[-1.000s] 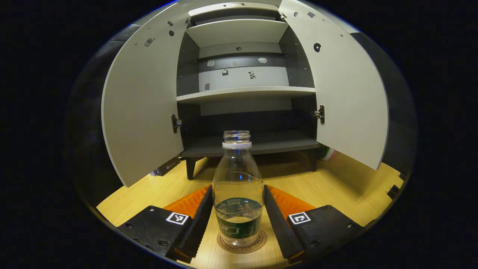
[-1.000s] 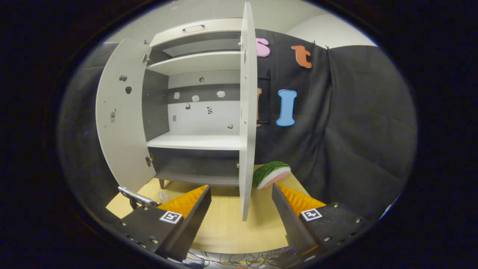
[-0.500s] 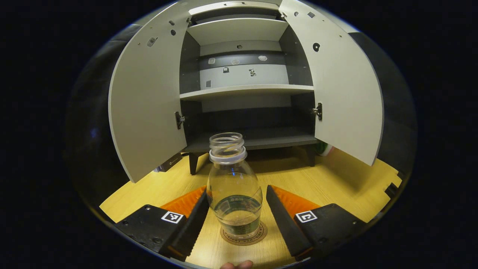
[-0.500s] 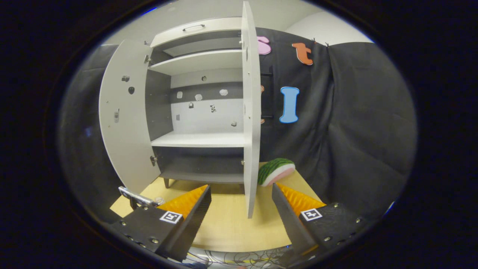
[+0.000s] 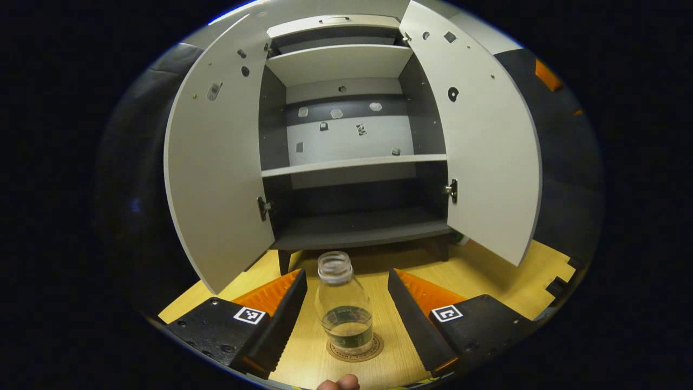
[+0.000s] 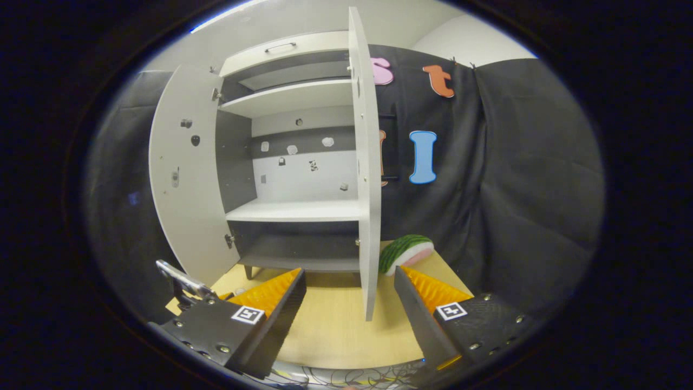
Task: Grasp the bottle in the cabinet with the left hand and place it on the coaster, then close the right door with the right hand and the left door with the left hand.
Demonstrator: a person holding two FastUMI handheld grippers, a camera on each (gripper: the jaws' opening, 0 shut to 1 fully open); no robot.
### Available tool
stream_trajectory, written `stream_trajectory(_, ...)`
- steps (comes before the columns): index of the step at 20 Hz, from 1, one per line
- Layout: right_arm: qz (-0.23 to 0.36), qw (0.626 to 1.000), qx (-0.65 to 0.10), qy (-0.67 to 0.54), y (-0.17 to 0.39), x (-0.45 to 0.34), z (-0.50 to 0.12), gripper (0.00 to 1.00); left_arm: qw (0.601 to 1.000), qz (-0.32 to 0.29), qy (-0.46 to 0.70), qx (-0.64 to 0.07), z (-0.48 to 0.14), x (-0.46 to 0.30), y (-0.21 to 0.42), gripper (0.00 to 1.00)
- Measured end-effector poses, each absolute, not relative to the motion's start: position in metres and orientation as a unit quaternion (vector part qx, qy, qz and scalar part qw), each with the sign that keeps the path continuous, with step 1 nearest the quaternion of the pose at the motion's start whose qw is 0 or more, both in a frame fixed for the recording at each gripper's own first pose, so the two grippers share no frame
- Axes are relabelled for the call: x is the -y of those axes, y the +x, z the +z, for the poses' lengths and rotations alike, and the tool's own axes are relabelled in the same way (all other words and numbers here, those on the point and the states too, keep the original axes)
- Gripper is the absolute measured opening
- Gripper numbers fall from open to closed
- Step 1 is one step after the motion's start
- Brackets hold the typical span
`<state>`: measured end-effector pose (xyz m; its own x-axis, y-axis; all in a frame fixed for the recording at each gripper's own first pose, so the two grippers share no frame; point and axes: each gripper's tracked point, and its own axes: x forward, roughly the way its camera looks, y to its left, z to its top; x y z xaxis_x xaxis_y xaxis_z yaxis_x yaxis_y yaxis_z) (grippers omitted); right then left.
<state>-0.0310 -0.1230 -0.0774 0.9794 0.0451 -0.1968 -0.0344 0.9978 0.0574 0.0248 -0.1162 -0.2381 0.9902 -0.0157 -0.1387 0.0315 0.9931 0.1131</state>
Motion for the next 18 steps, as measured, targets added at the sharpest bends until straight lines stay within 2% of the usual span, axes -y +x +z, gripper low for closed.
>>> stream_trajectory(1, 0.023, 0.995, -0.095, 0.033, -0.03, 0.123, -0.076, 0.96, 0.996, -0.013, 0.059, -0.062, -0.225, 0.116, 0.02, 0.95)
stream_trajectory(2, 0.026, 0.995, -0.089, 0.039, -0.029, 0.124, -0.072, 1.0, 0.997, -0.015, 0.06, -0.055, -0.211, 0.117, 0.017, 0.96)
stream_trajectory(4, 0.032, 0.995, -0.075, 0.054, -0.026, 0.125, -0.064, 0.96, 0.998, -0.02, 0.055, -0.036, -0.178, 0.118, 0.008, 0.95)
stream_trajectory(5, 0.035, 0.995, -0.067, 0.061, -0.023, 0.127, -0.059, 1.0, 0.998, -0.024, 0.056, -0.025, -0.161, 0.119, 0.003, 0.95)
stream_trajectory(7, 0.04, 0.995, -0.053, 0.076, -0.018, 0.132, -0.05, 1.0, 0.998, -0.023, 0.062, -0.003, -0.128, 0.115, -0.004, 0.95)
stream_trajectory(9, 0.043, 0.995, -0.041, 0.084, -0.013, 0.14, -0.04, 0.95, 0.998, -0.015, 0.06, 0.008, -0.102, 0.107, -0.009, 0.95)
stream_trajectory(10, 0.043, 0.995, -0.036, 0.084, -0.009, 0.147, -0.036, 0.95, 0.999, -0.011, 0.051, 0.012, -0.089, 0.102, -0.012, 0.96)
stream_trajectory(11, 0.042, 0.995, -0.03, 0.083, -0.006, 0.154, -0.031, 0.99, 0.999, -0.003, 0.043, 0.008, -0.081, 0.094, -0.016, 0.96)
stream_trajectory(18, 0.044, 0.996, -0.005, 0.081, 0.033, 0.205, 0.003, 0.99, 0.998, 0.055, 0.038, 0.015, -0.036, 0.037, -0.033, 0.96)
